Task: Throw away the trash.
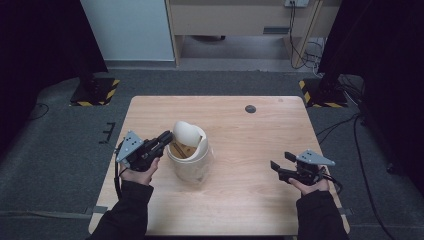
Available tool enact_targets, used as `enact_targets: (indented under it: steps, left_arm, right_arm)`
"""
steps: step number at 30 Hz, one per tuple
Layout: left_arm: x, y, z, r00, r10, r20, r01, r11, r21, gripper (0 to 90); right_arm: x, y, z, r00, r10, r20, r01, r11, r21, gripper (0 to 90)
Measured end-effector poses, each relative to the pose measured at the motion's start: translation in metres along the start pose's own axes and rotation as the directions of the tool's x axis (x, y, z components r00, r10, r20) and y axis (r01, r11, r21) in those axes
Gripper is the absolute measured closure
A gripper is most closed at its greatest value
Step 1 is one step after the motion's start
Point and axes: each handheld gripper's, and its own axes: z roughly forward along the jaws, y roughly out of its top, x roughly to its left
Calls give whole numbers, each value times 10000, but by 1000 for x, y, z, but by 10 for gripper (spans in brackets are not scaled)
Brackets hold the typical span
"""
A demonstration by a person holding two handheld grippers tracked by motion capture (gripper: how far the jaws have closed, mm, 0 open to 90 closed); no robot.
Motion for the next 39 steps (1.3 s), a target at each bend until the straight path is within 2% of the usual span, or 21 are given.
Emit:
enact_targets:
  steps: [5, 8, 11, 13, 14, 19, 20, 23, 24, 25, 26, 27, 31, 34, 37, 38, 39]
  left_arm:
    - [3, -6, 4, 9994, -144, 304, 136, 9995, 268, 816]
    - [4, -8, 4, 9989, -252, 406, 244, 9995, 183, 706]
    - [4, -6, 2, 9988, -289, 405, 287, 9996, 50, 660]
    - [5, -5, -3, 9992, -224, 319, 226, 9997, -52, 643]
    - [6, -5, -8, 9996, -186, 217, 187, 9998, -74, 603]
    - [11, -9, -22, 9999, -143, -79, 144, 9999, 30, 536]
    - [14, -13, -28, 9995, -162, -257, 167, 9997, 194, 517]
    - [17, -18, -33, 9990, -187, -403, 203, 9990, 399, 503]
    - [20, -24, -35, 9984, -238, -522, 273, 9973, 684, 474]
    - [20, -24, -35, 9984, -238, -522, 273, 9973, 684, 460]
    - [23, -30, -38, 9978, -198, -635, 265, 9940, 1059, 444]
    - [23, -30, -38, 9978, -198, -635, 265, 9940, 1059, 425]
    - [30, -46, -41, 9955, 33, -945, 148, 9817, 1900, 381]
    - [36, -56, -40, 9934, 217, -1128, 74, 9678, 2515, 354]
    - [42, -67, -35, 9914, 329, -1265, 94, 9473, 3201, 306]
    - [45, -71, -33, 9908, 425, -1285, 57, 9354, 3535, 295]
    - [47, -74, -32, 9904, 466, -1304, 58, 9270, 3750, 279]
  right_arm:
    - [0, 0, 0, 10000, 0, -9, 0, 10000, 7, 298]
    - [-1, 0, 0, 10000, -31, -14, 31, 10000, 3, 299]
    - [-1, 0, 0, 10000, -30, -9, 30, 10000, 8, 299]
    - [-1, 0, 0, 10000, -20, -2, 20, 10000, 11, 300]
    - [-1, -1, 0, 10000, -8, 13, 8, 10000, 34, 300]
    - [-3, -2, 0, 9999, 52, 104, -53, 10000, 73, 298]
    - [-4, -2, -1, 9999, 49, 149, -50, 9999, 111, 296]
    - [-5, -3, -1, 9997, 60, 233, -64, 9998, 179, 291]
    - [-7, -4, -1, 9995, 76, 303, -84, 9996, 265, 281]
    - [-8, -5, -1, 9993, 72, 364, -83, 9995, 319, 278]
    - [-9, -6, -1, 9991, 38, 430, -54, 9993, 370, 278]
    - [-9, -6, -1, 9991, 38, 430, -54, 9993, 370, 278]
    - [-13, -9, -1, 9980, 141, 623, -174, 9985, 514, 272]
    - [-16, -11, -1, 9960, 296, 844, -347, 9976, 600, 265]
    - [-19, -14, -1, 9939, 430, 1017, -503, 9963, 703, 249]
    - [-21, -15, -1, 9932, 456, 1068, -539, 9957, 758, 243]
    - [-23, -17, 0, 9923, 467, 1151, -568, 9947, 860, 238]
